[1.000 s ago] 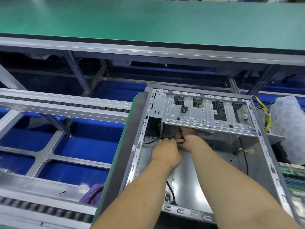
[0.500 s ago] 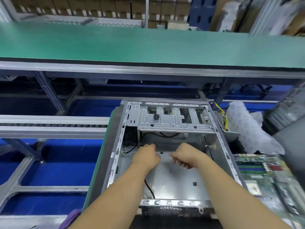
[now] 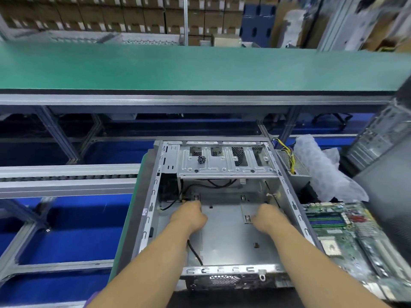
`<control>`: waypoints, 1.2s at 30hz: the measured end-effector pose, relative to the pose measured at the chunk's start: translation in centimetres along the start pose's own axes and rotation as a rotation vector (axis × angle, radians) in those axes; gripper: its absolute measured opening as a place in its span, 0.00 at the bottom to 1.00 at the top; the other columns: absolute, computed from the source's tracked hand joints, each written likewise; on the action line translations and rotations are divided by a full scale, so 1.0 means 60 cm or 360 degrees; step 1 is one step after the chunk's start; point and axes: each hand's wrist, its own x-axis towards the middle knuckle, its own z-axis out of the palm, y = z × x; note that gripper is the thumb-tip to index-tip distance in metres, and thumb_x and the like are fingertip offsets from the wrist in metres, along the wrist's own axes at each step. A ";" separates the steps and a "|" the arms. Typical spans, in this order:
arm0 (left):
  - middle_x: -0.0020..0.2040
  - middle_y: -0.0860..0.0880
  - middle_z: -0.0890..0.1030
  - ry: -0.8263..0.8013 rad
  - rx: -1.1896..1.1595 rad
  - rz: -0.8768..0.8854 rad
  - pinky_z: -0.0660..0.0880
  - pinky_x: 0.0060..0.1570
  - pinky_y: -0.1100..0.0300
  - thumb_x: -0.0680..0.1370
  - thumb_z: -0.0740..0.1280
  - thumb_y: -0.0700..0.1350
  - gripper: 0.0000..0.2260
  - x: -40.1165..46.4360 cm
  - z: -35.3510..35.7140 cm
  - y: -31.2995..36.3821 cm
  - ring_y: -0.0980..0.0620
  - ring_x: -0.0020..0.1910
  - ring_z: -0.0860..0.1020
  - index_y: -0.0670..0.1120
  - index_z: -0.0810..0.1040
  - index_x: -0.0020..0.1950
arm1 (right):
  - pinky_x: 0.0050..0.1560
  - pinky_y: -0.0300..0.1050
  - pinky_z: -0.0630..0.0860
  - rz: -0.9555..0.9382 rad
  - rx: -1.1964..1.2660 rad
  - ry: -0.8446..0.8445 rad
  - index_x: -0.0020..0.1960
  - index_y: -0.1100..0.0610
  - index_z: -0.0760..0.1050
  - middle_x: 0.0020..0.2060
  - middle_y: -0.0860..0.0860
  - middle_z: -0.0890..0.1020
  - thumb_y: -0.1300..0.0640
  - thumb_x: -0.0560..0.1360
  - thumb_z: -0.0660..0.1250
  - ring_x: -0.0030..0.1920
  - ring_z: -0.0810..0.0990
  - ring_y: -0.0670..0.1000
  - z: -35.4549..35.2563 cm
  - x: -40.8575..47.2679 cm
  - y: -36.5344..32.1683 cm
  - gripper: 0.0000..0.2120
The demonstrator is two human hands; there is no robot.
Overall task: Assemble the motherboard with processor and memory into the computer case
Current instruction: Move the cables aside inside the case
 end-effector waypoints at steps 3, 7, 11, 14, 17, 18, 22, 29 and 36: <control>0.53 0.47 0.78 0.0007 0.0007 -0.0010 0.70 0.42 0.58 0.76 0.60 0.45 0.04 -0.002 -0.001 -0.002 0.48 0.48 0.74 0.48 0.72 0.49 | 0.62 0.52 0.72 0.0009 0.0077 0.0141 0.68 0.59 0.69 0.67 0.62 0.67 0.51 0.80 0.61 0.63 0.73 0.63 0.001 0.010 -0.002 0.19; 0.52 0.48 0.78 0.0015 0.0050 -0.0042 0.72 0.45 0.57 0.76 0.59 0.44 0.05 0.001 0.002 -0.001 0.47 0.50 0.75 0.47 0.73 0.50 | 0.49 0.44 0.75 -0.0074 -0.0012 -0.0018 0.55 0.59 0.75 0.57 0.58 0.80 0.52 0.80 0.62 0.49 0.76 0.58 0.004 0.020 0.005 0.11; 0.58 0.46 0.79 -0.0068 0.0160 -0.0194 0.74 0.48 0.56 0.78 0.60 0.45 0.12 0.000 0.000 -0.008 0.46 0.55 0.78 0.45 0.75 0.60 | 0.39 0.40 0.71 -0.0241 -0.0082 -0.0279 0.39 0.56 0.72 0.39 0.52 0.78 0.54 0.80 0.61 0.43 0.75 0.55 0.005 0.013 0.002 0.12; 0.58 0.47 0.79 -0.0220 0.0167 -0.0331 0.77 0.54 0.55 0.77 0.61 0.46 0.16 -0.003 -0.003 -0.011 0.46 0.55 0.79 0.45 0.72 0.65 | 0.36 0.41 0.68 -0.0407 0.0009 -0.0438 0.33 0.56 0.68 0.33 0.54 0.75 0.57 0.78 0.61 0.37 0.73 0.53 0.006 -0.004 -0.010 0.14; 0.51 0.49 0.80 -0.0320 0.0183 -0.0354 0.77 0.54 0.55 0.77 0.61 0.50 0.12 -0.012 -0.010 -0.011 0.47 0.49 0.80 0.48 0.72 0.59 | 0.38 0.42 0.69 -0.0457 0.0048 -0.0482 0.37 0.58 0.70 0.35 0.56 0.75 0.59 0.78 0.60 0.37 0.73 0.54 -0.002 -0.015 -0.009 0.11; 0.49 0.49 0.79 -0.0322 0.0194 -0.0342 0.77 0.56 0.54 0.77 0.61 0.50 0.09 -0.013 -0.013 -0.014 0.47 0.48 0.79 0.48 0.72 0.55 | 0.38 0.42 0.68 -0.0455 0.0056 -0.0481 0.37 0.58 0.70 0.35 0.56 0.74 0.59 0.78 0.60 0.36 0.72 0.54 -0.004 -0.017 -0.008 0.11; 0.38 0.48 0.73 -0.0380 0.0271 -0.0338 0.76 0.58 0.50 0.77 0.60 0.41 0.06 -0.026 -0.021 -0.023 0.45 0.46 0.76 0.45 0.70 0.39 | 0.39 0.43 0.68 -0.0469 0.0067 -0.0482 0.37 0.58 0.71 0.35 0.56 0.74 0.59 0.78 0.60 0.36 0.71 0.54 -0.006 -0.022 -0.011 0.10; 0.59 0.46 0.80 -0.0377 0.0720 -0.0546 0.72 0.44 0.55 0.76 0.68 0.40 0.16 -0.048 -0.033 -0.040 0.46 0.51 0.78 0.45 0.75 0.64 | 0.33 0.40 0.66 -0.0513 0.0000 -0.0519 0.35 0.57 0.73 0.28 0.52 0.73 0.59 0.76 0.61 0.31 0.70 0.53 -0.008 -0.031 -0.012 0.11; 0.43 0.46 0.78 -0.0203 0.0521 -0.0448 0.76 0.41 0.55 0.75 0.63 0.33 0.09 -0.058 -0.026 -0.028 0.45 0.44 0.80 0.43 0.75 0.53 | 0.25 0.36 0.69 -0.0543 0.0107 -0.0701 0.42 0.58 0.78 0.28 0.52 0.78 0.60 0.77 0.60 0.24 0.72 0.49 -0.006 -0.040 -0.015 0.09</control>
